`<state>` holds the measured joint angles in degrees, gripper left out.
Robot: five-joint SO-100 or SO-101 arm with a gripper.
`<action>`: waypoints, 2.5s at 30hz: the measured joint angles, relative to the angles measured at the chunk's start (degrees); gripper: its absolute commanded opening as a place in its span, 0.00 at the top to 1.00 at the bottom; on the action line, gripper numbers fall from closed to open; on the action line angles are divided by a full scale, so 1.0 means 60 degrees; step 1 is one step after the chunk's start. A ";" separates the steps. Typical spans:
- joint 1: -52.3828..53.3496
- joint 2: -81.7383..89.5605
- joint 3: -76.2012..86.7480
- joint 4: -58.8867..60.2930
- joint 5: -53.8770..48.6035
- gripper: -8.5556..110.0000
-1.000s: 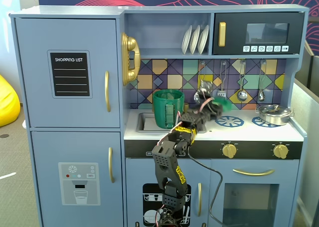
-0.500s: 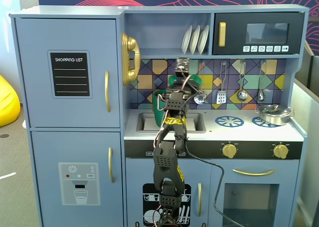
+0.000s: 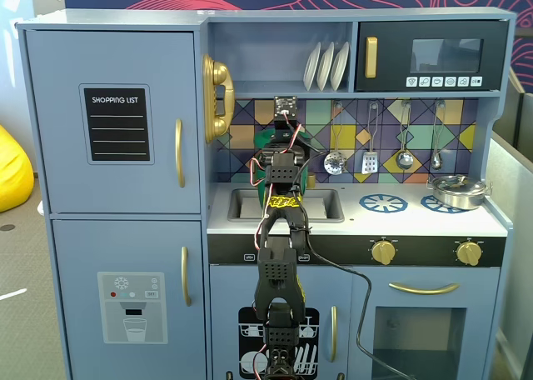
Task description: Pick up the lid from the counter and put it on the green recipient
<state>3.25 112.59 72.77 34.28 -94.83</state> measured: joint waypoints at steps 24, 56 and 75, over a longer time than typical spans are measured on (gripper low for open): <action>-0.0088 -0.0117 0.1377 -0.0381 -0.0366 0.91; -0.0073 0.9448 1.0078 0.5332 0.0732 0.80; -0.0879 1.1616 1.6479 0.7134 0.1655 0.82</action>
<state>-2.02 182.29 171.65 77.08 -84.90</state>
